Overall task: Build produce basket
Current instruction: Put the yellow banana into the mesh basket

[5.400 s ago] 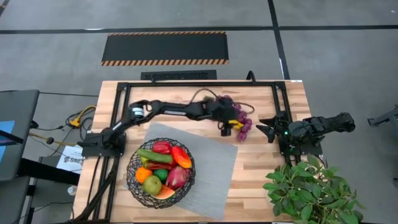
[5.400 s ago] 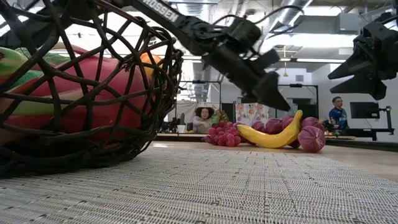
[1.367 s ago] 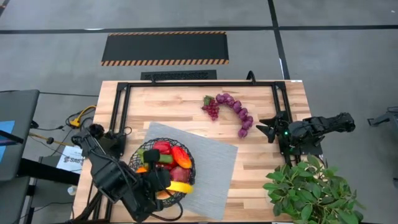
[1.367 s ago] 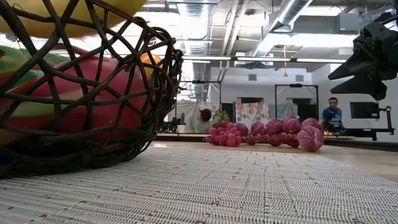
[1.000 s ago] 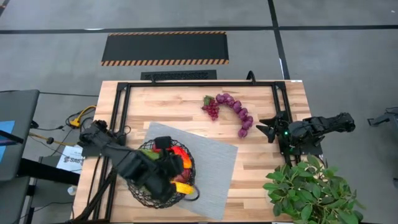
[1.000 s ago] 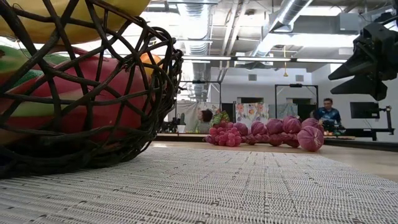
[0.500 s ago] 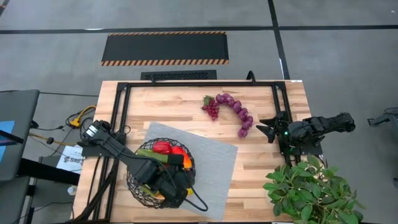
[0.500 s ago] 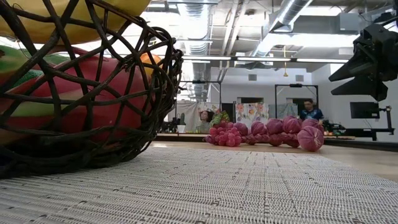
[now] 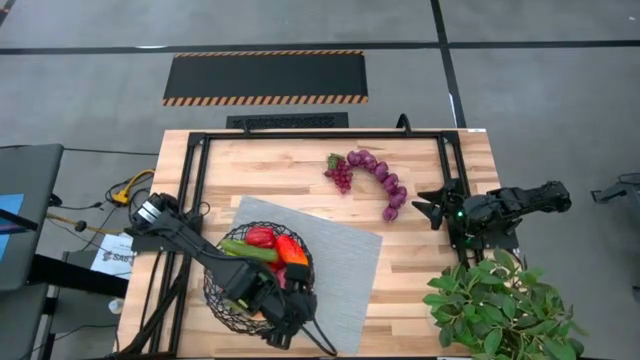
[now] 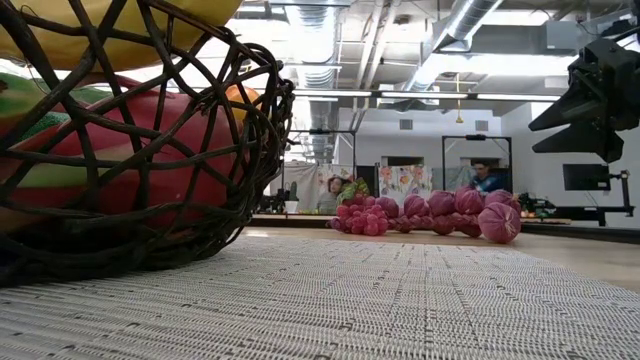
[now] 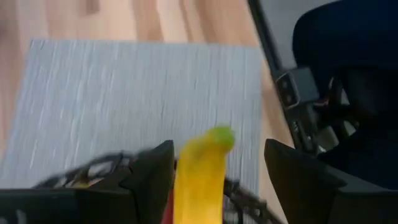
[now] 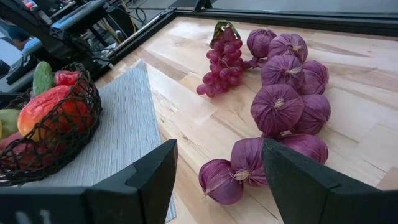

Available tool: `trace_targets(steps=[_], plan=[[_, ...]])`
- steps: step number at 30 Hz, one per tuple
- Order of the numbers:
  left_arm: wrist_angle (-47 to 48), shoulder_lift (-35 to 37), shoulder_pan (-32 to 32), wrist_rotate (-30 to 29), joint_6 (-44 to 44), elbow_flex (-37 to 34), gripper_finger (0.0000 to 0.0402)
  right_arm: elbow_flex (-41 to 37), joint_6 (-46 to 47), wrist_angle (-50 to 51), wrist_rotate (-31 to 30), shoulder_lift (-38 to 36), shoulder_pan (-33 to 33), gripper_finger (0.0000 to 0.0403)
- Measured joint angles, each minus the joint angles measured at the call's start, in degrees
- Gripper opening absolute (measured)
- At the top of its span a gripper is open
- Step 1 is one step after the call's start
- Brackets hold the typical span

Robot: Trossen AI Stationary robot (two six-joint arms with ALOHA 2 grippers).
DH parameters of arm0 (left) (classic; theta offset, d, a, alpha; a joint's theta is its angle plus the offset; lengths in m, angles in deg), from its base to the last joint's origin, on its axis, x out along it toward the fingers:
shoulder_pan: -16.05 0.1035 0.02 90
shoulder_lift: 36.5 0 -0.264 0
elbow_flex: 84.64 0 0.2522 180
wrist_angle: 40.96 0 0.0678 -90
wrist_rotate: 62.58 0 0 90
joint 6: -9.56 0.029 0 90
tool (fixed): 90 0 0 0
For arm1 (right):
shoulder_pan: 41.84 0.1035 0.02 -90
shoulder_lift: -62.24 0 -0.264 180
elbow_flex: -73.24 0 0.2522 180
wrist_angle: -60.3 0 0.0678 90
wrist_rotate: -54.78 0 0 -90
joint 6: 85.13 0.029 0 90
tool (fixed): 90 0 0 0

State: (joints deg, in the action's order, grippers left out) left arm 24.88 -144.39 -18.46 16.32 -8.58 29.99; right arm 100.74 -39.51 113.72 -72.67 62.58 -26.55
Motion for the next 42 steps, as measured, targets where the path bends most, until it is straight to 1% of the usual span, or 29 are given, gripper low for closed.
trace_targets(steps=[2,5,8,12,19,21,26,30,32,35,37,42], plan=[[-2.7,0.0,0.6,1.6,1.1,-1.4,0.0236,0.0,0.0,0.0,0.0,0.0,0.0,0.0255],[-3.2,0.0,1.3,2.7,1.5,-2.9,0.0235,0.0,0.0,0.0,0.0,0.0,0.0,0.0255],[-3.9,0.0,1.9,2.9,2.0,-2.9,0.0220,0.0,0.0,0.1,0.1,0.0,0.0,0.0255],[-3.8,0.0,2.6,3.2,3.1,-2.9,0.0164,0.0,0.0,0.6,0.2,0.0,0.0,0.0255],[-3.4,0.0,4.3,8.8,2.2,-2.9,0.0036,0.0,0.4,0.9,0.2,0.0,0.0,0.0255],[-3.4,0.0,4.5,9.3,0.8,-2.8,0.0016,0.0,0.5,0.9,0.2,0.0,0.0,0.0255],[-2.1,0.0,4.2,9.4,-3.0,-1.1,0.0016,0.0,0.5,0.9,0.2,0.0,0.0,0.0255],[1.9,0.0,4.3,9.4,-9.6,2.4,0.0006,0.0,0.5,1.0,0.2,0.0,0.0,0.0255],[5.6,0.0,4.5,9.2,-12.7,4.8,0.0006,0.0,0.5,1.0,0.2,0.0,0.0,0.0255],[8.9,0.0,4.7,6.4,-18.1,7.1,0.0009,0.0,0.5,1.1,0.2,0.0,0.0,0.0255],[10.9,0.2,4.7,6.0,-20.1,7.4,0.0009,0.0,0.5,1.1,0.2,0.0,0.0,0.0255],[10.3,0.5,4.7,5.9,-21.1,5.3,0.0009,0.0,0.5,1.1,0.2,0.0,0.0,0.0255]])
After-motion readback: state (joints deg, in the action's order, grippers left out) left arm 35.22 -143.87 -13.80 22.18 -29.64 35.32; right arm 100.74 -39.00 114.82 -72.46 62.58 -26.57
